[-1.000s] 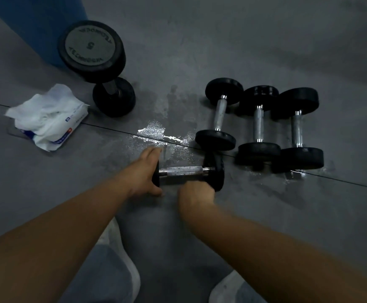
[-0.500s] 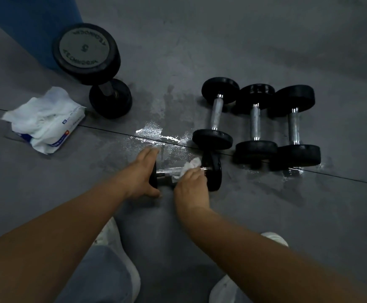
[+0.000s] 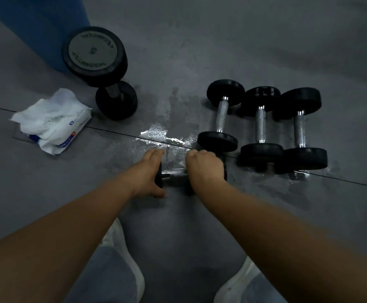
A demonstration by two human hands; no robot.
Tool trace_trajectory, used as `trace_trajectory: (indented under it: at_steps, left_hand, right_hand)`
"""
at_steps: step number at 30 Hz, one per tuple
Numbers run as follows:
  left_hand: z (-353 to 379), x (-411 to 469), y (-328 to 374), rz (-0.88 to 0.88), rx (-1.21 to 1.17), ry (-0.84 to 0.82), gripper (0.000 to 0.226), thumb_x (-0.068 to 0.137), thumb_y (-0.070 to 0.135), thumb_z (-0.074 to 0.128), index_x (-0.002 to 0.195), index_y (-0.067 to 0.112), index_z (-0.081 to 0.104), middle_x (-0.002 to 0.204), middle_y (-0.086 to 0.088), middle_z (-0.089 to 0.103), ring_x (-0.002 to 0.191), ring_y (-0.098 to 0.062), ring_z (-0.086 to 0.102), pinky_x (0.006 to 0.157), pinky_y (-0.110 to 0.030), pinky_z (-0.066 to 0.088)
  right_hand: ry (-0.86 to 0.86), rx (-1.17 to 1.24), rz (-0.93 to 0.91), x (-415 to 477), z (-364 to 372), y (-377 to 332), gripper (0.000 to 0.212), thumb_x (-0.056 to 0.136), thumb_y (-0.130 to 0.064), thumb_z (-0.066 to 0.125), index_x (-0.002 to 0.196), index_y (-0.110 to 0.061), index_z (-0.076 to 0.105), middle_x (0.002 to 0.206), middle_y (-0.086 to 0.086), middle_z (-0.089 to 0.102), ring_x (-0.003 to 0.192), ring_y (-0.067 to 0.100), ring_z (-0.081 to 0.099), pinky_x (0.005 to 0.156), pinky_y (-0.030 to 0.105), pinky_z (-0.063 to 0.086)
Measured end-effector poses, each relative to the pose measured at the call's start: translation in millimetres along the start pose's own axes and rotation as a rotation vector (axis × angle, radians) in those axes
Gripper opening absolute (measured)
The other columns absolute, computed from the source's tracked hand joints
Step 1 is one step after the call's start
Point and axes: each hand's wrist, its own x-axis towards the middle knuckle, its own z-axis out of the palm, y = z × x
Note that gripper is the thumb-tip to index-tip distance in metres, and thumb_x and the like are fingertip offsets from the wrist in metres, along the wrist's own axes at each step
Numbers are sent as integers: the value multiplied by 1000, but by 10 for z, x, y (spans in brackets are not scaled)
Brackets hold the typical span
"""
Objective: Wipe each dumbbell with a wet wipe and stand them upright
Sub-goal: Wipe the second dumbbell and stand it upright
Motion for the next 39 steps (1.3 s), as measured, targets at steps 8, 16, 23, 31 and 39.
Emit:
trace_trajectory:
  at_steps: [8, 16, 23, 31, 39]
  left_hand:
    - [29, -2, -28, -1, -21, 12, 128, 59, 28, 91, 155, 18, 6, 161, -3, 6, 141, -26, 33, 112, -32, 35]
    - [39, 14, -43, -19, -24, 7, 133, 57, 33, 92, 155, 20, 4, 162, -1, 1, 143, -25, 30, 113, -35, 35]
    - [29, 32, -46, -6, -43, 3, 132, 57, 30, 92, 155, 20, 4, 162, -1, 3, 143, -25, 30, 114, -36, 34]
    - [63, 71, -83, -28, -56, -14, 133, 55, 26, 91, 155, 20, 3, 162, 0, 1, 143, -27, 30, 113, -39, 37]
    - [-7, 125, -79, -47, -47, -52, 135, 57, 33, 92, 156, 17, 2, 163, -2, 0, 147, -24, 20, 117, -39, 29]
  right_hand:
    - [118, 709, -157, -199, 310, -284, 20, 80, -7, 49, 93, -9, 63, 96, 11, 65, 92, 30, 59, 79, 37, 46]
    - [-27, 496, -132, -35, 258, -164, 16, 89, -17, 49, 94, -15, 64, 98, 11, 68, 94, 31, 62, 77, 33, 44]
    - [78, 547, -172, -144, 347, -327, 15, 83, -16, 56, 96, -14, 63, 101, 10, 65, 95, 30, 59, 83, 34, 42]
    - [109, 452, -217, -137, 520, -337, 41, 81, -21, 58, 122, -15, 56, 124, 5, 58, 122, 24, 48, 106, 41, 29]
    - [101, 1363, 306, -508, 806, -419, 27, 88, 0, 47, 95, -8, 73, 88, 1, 72, 77, 11, 66, 70, 10, 47]
